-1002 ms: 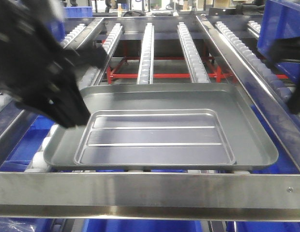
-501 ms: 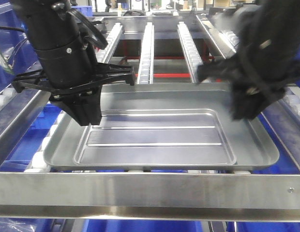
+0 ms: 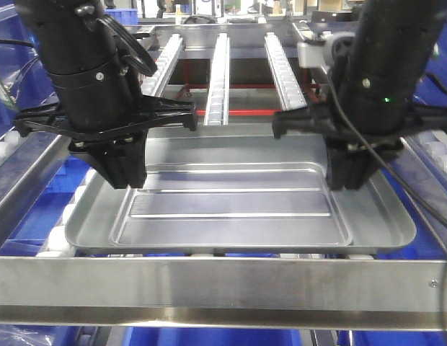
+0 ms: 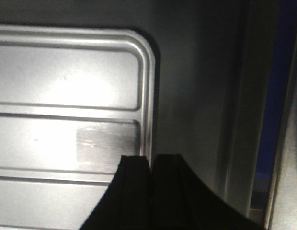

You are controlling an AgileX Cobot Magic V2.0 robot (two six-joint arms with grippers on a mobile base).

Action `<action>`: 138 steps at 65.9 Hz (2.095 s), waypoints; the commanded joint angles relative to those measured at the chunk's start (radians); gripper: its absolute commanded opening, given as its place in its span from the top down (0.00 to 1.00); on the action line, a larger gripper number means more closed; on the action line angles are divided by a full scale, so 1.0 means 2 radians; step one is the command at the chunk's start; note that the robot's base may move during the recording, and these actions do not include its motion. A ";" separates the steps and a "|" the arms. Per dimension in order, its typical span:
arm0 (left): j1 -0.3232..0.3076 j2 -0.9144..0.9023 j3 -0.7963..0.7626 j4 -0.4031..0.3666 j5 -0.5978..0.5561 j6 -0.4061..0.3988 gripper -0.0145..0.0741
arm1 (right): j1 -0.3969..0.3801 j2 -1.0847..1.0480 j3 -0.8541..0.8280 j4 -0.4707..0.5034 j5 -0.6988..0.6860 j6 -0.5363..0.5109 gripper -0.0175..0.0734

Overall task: Grab silver tray and place in blue box
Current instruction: 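Move both grippers down over the tray's two short edges, then lower both grippers and close them on the tray's opposite rims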

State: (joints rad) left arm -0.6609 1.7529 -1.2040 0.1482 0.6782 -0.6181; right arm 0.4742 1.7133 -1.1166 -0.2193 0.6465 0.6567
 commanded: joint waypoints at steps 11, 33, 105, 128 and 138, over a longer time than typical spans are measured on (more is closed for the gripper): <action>-0.004 -0.021 -0.015 0.019 -0.005 -0.009 0.60 | -0.001 -0.021 -0.019 0.006 -0.004 -0.006 0.42; 0.036 -0.021 -0.015 -0.017 -0.006 0.008 0.59 | -0.002 -0.013 -0.019 0.006 -0.016 -0.006 0.42; 0.016 0.024 -0.015 -0.013 -0.040 0.010 0.59 | -0.006 0.010 -0.019 0.001 -0.035 -0.006 0.42; 0.016 0.033 -0.015 -0.013 -0.039 0.010 0.59 | -0.006 0.011 -0.019 0.001 -0.037 -0.006 0.42; 0.016 0.033 -0.015 -0.013 -0.039 0.010 0.59 | -0.006 0.016 -0.019 0.001 -0.036 -0.006 0.42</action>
State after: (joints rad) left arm -0.6266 1.8584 -1.2063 0.1147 0.6229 -0.5888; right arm 0.4662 1.7847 -1.1226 -0.1967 0.6051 0.6500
